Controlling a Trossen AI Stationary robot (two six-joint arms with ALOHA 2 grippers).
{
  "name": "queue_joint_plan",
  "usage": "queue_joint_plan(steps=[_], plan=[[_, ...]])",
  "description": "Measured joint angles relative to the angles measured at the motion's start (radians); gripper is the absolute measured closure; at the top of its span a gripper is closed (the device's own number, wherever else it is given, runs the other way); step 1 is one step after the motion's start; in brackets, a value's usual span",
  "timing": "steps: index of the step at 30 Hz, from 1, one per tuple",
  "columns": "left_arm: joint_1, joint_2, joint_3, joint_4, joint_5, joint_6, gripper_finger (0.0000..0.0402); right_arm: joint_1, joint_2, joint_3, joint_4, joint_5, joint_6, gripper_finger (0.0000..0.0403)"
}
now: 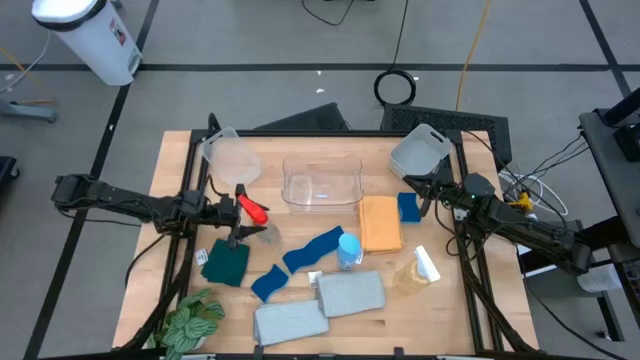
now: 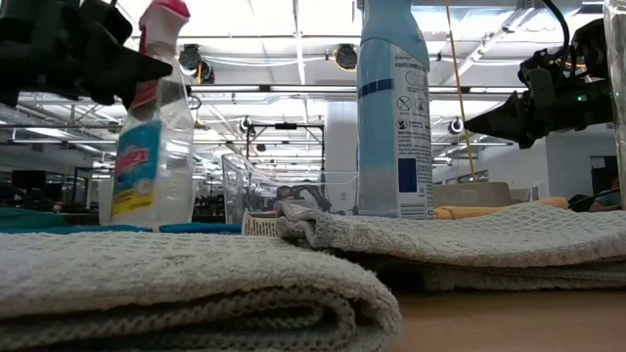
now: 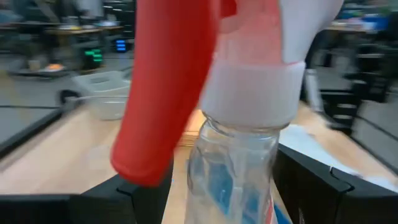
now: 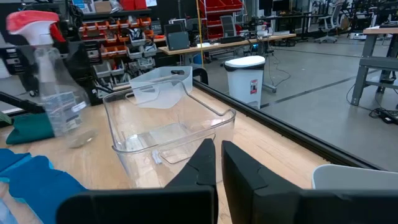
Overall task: Pick & Place Kitchen Items
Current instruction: Put the red sprayer bottle into the transparent bin
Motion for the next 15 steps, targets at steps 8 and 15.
queue_joint_plan(steps=[8, 15], plan=[[0.000, 0.000, 0.000, -0.001, -0.193, -0.023, 0.0135, 0.000, 0.000, 0.000, 0.000, 0.000, 0.000, 0.0399], [0.000, 0.000, 0.000, -0.001, -0.358, -0.020, 0.0135, 0.000, 0.000, 0.000, 0.000, 0.000, 0.000, 0.0399]])
